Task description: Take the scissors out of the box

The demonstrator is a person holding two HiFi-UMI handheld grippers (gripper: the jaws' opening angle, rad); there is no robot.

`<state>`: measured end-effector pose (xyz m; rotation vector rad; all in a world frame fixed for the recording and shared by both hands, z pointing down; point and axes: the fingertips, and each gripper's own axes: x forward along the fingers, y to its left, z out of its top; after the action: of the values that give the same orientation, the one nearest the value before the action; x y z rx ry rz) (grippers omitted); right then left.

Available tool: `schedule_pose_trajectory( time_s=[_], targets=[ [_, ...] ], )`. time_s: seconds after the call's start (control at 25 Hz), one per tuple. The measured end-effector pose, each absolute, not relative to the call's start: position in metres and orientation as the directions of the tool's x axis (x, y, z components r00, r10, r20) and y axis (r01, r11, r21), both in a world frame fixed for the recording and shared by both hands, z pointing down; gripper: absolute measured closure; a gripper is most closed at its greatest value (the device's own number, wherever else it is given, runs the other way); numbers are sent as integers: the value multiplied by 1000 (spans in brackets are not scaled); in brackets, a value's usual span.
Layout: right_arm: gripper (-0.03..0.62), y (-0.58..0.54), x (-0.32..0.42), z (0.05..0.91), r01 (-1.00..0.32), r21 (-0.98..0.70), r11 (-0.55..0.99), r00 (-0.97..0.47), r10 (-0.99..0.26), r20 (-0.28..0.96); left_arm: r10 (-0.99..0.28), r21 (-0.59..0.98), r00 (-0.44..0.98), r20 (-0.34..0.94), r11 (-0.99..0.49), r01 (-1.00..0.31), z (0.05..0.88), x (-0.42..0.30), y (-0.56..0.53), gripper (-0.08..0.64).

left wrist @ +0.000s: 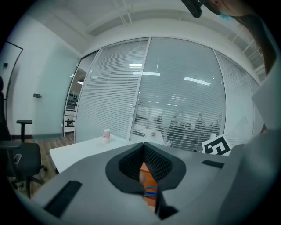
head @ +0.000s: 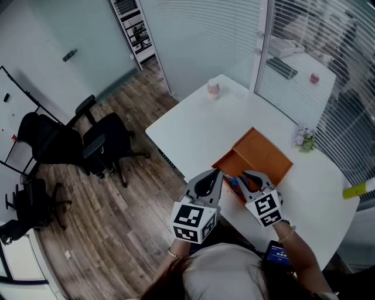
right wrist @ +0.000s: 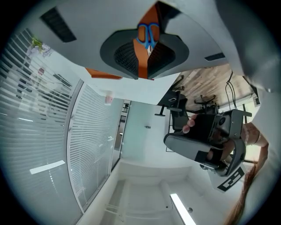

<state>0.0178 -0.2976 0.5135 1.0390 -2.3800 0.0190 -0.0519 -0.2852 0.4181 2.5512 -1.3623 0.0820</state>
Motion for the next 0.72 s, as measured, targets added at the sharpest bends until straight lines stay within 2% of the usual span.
schedule_pose_trajectory(
  time_s=[0.72],
  targets=[
    [483, -296, 17, 573, -607, 171, 776, -530, -556, 641, -809, 208, 561, 177, -526, -824, 424, -59, -297, 541]
  ],
)
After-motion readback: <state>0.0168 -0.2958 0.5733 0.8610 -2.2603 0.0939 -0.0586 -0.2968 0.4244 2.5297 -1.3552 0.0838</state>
